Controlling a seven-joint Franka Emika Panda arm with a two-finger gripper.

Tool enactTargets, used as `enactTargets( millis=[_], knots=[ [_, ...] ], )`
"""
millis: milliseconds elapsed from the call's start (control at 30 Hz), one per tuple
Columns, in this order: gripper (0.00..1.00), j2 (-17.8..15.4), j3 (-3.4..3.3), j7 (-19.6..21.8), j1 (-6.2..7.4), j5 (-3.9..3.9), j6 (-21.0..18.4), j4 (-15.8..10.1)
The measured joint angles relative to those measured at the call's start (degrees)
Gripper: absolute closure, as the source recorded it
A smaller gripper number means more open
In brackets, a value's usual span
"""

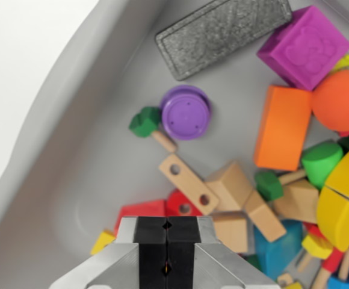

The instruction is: Pick an object from the bin

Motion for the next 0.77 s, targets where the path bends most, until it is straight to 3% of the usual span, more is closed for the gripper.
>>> enactTargets(
  millis=[433, 767],
  knots=[
    [1.00, -2.3, 0.00, -0.3, 0.00, 0.41, -4.8, 2.1],
    [1.00, -2.5, 0.00, -0.4, 0.00, 0.48, -5.5, 2.4]
  ],
)
